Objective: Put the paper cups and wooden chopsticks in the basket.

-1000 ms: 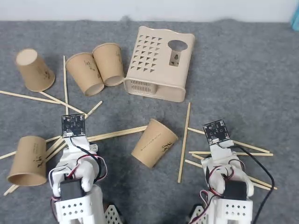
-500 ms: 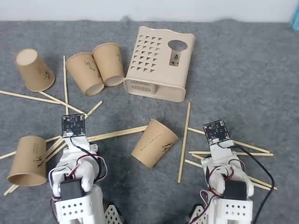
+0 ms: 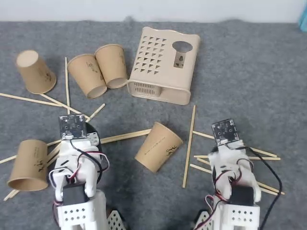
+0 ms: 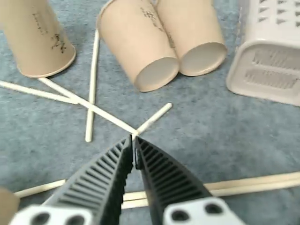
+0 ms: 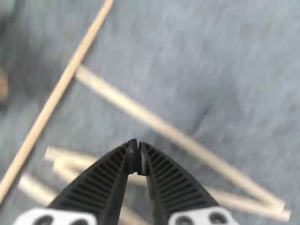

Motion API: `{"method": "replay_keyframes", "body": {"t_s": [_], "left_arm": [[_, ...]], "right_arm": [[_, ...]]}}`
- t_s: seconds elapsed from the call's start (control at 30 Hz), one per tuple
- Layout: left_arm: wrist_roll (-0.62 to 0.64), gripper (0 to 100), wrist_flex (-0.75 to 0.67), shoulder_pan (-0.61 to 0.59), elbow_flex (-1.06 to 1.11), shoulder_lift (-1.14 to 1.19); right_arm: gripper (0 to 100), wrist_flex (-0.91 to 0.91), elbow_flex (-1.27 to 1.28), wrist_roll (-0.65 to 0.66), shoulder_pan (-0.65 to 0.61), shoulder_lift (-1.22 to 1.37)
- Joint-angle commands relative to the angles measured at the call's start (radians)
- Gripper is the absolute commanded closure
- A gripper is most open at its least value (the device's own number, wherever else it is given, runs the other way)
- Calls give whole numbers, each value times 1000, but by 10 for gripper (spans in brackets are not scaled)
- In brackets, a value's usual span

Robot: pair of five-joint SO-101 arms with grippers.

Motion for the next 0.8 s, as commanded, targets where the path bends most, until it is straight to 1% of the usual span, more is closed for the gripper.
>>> {"method": "replay_keyframes", "body": {"t_s": [0.0,0.1,0.2,0.3,0.4,0.5,0.63,0.77], "left_arm": [[-15,984,5,49,-10,-2],[-12,984,31,74,-54,5],[-12,982,86,75,-151,6],[-8,937,132,75,-249,8],[-6,875,189,97,-335,46],[37,864,216,112,-433,164],[89,860,215,141,-605,422],[103,859,213,193,-817,738]], "right_arm": [[992,-170,20,2,2,-16],[992,-171,5,-11,2,-19],[992,-182,-21,-101,2,-13],[992,-168,-57,-132,-4,-12],[992,-122,-77,-133,-51,-12],[992,-91,-75,-164,-96,-12],[987,-91,-68,-167,-111,-12],[887,-91,-71,-166,-114,-12]]}}
